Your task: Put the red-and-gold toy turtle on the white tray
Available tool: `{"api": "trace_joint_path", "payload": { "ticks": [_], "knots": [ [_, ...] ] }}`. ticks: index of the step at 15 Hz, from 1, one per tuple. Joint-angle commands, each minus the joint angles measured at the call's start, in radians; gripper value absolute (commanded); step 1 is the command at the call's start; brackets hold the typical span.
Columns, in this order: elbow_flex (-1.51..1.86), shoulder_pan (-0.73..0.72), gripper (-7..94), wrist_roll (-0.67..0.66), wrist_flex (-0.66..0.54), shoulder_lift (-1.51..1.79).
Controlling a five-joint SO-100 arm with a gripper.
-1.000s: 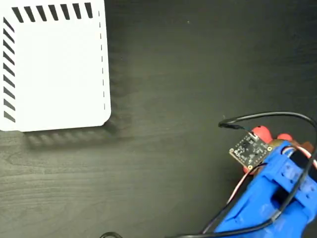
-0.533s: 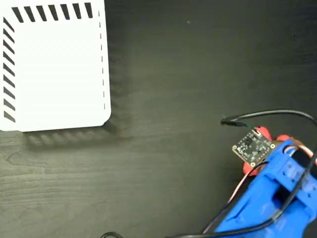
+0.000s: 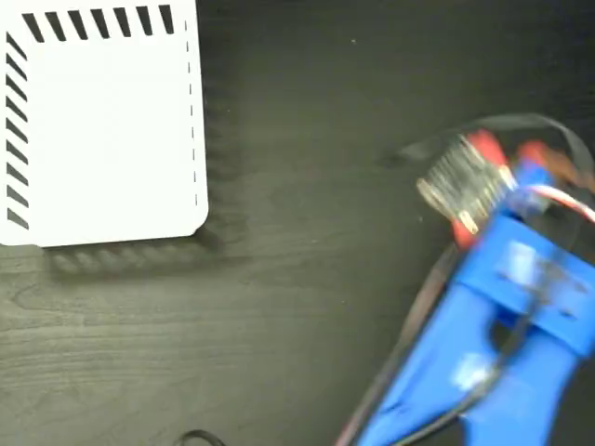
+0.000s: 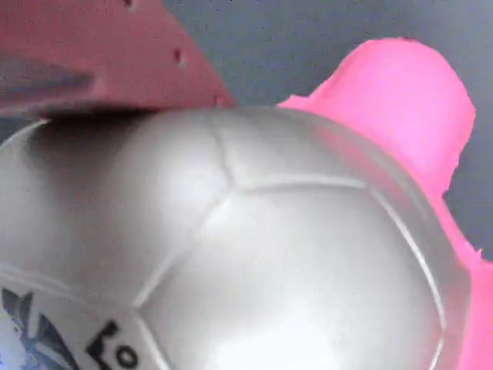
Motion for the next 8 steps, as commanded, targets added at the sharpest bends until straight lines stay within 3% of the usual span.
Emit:
{"api": "trace_joint_path", "payload": {
  "ticks": [1,4,8],
  "knots": [
    [-0.296,-0.16,0,0.054,0.166,0.095],
    [-0.448,-0.482,0,0.117,0.187,0.097],
    [-0.52,-0.917,0,0.247,0.081,-0.075]
  ]
}}
